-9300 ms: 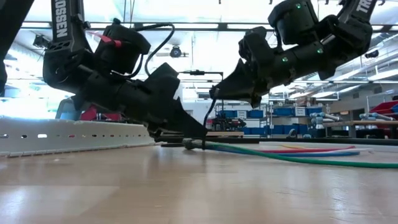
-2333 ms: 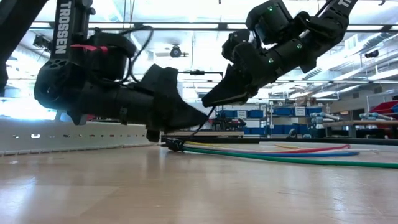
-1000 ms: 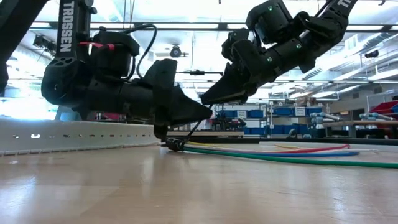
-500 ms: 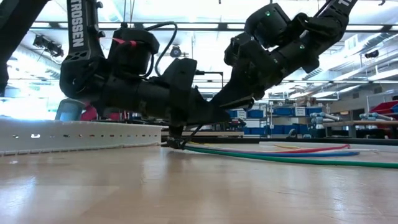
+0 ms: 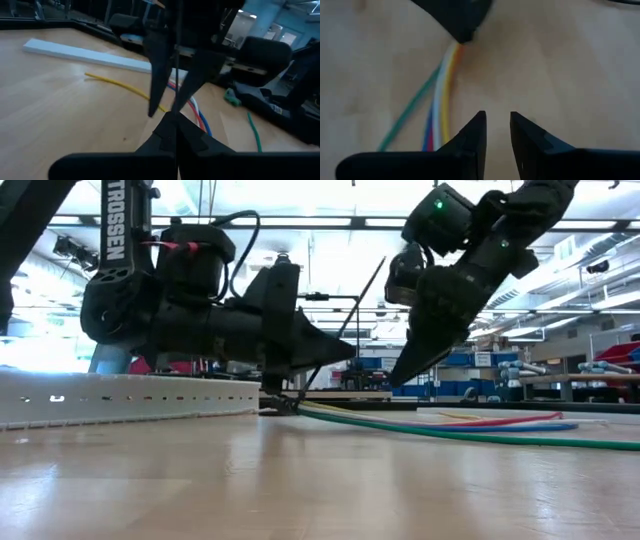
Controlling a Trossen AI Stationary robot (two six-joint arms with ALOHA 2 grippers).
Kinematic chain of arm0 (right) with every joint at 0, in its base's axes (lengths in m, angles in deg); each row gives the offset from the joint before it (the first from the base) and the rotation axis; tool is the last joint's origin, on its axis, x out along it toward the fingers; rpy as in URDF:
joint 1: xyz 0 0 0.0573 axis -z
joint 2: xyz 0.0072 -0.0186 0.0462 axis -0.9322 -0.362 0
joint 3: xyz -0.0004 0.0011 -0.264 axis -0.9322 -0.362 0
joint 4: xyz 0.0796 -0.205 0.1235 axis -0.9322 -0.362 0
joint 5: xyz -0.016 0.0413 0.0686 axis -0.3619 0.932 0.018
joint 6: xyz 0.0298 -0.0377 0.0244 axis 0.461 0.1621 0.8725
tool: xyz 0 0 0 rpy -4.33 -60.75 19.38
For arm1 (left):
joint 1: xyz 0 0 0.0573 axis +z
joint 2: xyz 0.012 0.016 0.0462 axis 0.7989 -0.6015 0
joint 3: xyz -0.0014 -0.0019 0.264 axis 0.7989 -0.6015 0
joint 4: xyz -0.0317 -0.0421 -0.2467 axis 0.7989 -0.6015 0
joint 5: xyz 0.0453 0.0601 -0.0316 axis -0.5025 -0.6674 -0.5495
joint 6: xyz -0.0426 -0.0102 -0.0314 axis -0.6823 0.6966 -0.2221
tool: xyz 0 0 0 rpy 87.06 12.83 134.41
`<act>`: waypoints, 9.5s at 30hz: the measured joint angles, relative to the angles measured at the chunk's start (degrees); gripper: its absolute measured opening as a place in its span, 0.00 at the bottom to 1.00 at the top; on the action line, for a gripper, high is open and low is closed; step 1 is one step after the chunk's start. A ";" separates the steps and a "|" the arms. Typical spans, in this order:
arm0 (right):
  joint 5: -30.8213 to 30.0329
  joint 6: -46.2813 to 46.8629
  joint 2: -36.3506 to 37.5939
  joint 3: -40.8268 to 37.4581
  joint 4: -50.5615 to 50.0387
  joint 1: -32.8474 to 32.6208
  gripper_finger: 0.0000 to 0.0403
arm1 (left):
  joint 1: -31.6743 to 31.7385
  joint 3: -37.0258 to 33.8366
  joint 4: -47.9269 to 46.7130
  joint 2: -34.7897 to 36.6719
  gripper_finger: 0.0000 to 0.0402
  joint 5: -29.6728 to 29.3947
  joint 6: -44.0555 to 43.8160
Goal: Ziptie cables
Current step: Wrap the cable wires with the black zip tie
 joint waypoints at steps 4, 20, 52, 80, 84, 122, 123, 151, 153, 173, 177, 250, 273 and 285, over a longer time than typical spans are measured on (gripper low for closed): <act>0.26 -0.04 -3.49 0.02 9.92 -2.26 0.19 | -0.02 0.02 -0.33 0.00 0.00 0.56 -0.12; -5.22 2.01 -17.07 -0.02 38.81 -3.76 0.19 | -0.17 0.09 2.11 0.00 0.07 0.63 -1.40; -6.62 1.98 -21.61 -3.83 47.73 -5.95 0.00 | 2.16 -13.10 4.82 13.84 0.08 1.37 10.56; -1.26 3.44 -21.63 -3.98 49.22 -5.93 0.00 | -0.42 18.91 -90.47 22.23 0.44 1.09 36.11; -0.89 3.44 -21.66 -4.00 49.85 -5.95 0.00 | -0.42 18.91 -92.36 22.18 0.42 1.09 36.21; 2.51 4.43 -21.66 -4.02 51.10 -3.94 0.00 | -0.48 25.53 -101.61 13.00 0.32 9.19 29.57; 2.68 4.42 -21.66 -4.02 51.07 -3.94 0.00 | -0.57 25.55 -101.89 12.97 0.30 8.46 28.84; 2.69 6.43 -6.85 -3.54 23.88 -3.26 0.00 | -4.39 42.64 -137.28 13.11 0.12 -6.05 21.66; 4.18 7.12 -5.31 -3.63 19.40 -3.27 0.00 | -4.54 42.65 -137.73 13.11 0.12 -6.21 21.26; 5.75 5.89 -3.49 -3.61 19.33 -4.05 0.00 | -4.66 22.64 -99.77 13.70 0.12 0.72 13.81; 5.62 5.82 -3.50 -3.61 19.18 -4.05 0.00 | -4.70 20.39 -95.07 13.66 0.16 -0.11 12.16; 2.77 21.54 -10.04 -12.27 33.34 2.96 0.22 | -5.38 -4.92 -27.53 18.95 0.59 1.07 1.58; 5.17 19.40 -14.35 0.00 25.95 3.49 0.26 | -5.38 -4.90 -27.54 18.99 0.59 1.05 1.71; 8.84 17.82 -14.36 0.17 24.80 4.29 0.25 | -5.38 -4.90 -27.58 18.99 0.59 1.04 1.70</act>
